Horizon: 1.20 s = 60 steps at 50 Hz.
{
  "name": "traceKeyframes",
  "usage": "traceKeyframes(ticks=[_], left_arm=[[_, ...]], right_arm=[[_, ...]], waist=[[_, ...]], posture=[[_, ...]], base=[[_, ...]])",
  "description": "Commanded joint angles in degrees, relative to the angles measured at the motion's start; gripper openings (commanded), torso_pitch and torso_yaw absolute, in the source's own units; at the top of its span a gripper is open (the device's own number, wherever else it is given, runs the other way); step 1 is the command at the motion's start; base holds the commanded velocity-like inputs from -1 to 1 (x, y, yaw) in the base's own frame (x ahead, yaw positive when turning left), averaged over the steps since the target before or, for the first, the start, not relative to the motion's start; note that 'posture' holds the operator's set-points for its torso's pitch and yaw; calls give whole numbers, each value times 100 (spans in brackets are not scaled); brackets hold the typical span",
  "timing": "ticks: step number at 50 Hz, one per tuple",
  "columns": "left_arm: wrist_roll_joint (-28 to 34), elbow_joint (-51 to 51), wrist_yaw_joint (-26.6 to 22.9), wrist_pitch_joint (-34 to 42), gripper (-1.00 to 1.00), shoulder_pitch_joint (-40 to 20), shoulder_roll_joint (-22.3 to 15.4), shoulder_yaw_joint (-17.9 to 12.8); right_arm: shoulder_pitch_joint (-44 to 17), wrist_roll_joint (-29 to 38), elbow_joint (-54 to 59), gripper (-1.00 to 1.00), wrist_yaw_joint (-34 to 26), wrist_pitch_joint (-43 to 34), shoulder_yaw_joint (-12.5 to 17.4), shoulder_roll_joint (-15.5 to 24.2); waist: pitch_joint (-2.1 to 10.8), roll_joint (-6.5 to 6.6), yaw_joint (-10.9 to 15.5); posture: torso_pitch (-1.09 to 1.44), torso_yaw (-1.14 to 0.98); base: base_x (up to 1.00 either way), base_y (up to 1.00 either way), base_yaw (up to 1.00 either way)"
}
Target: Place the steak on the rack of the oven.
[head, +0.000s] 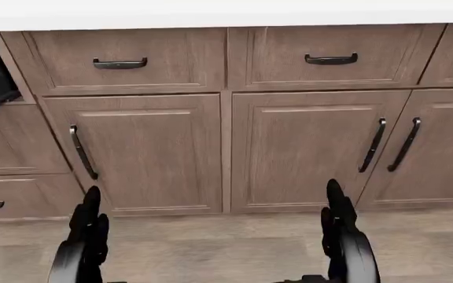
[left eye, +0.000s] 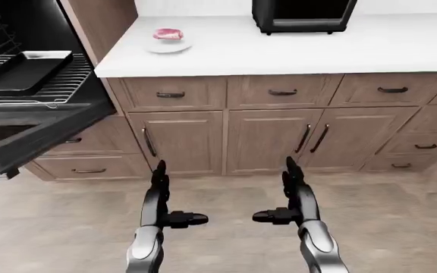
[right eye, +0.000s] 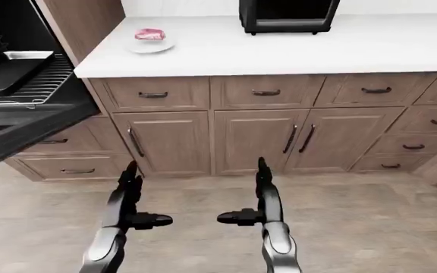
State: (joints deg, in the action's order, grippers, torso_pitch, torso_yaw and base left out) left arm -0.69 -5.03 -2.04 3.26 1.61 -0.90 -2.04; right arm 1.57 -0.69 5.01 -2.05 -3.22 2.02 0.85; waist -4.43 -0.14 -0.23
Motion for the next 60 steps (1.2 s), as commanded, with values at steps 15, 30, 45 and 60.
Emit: traceKeyframes(ticks=[15, 30, 45, 60], left_arm=[[-36, 576, 41, -58, 100, -279, -28, -39], [-308, 715, 327, 1032, 100, -1551, -209, -228], [-1127, 1541, 1025, 3525, 100, -3506, -800, -663], [-2114, 625, 1391, 4342, 100, -5317, -1909, -1058]], right_arm=[[-201, -213, -533, 100, -35, 272, 83, 20], [-1323, -336, -1173, 100, 261, -1215, 341, 314], [-3152, -948, -3025, 100, 313, -4710, 1183, 1373], [-4822, -1883, -2959, 100, 497, -6353, 1523, 2295]], waist=[[461, -27, 48], [556, -28, 51], [474, -56, 64], [360, -43, 66]], posture=[[0, 0], [0, 0], [0, 0], [0, 0]], base=[[0, 0, 0], [0, 0, 0], [0, 0, 0], [0, 0, 0]])
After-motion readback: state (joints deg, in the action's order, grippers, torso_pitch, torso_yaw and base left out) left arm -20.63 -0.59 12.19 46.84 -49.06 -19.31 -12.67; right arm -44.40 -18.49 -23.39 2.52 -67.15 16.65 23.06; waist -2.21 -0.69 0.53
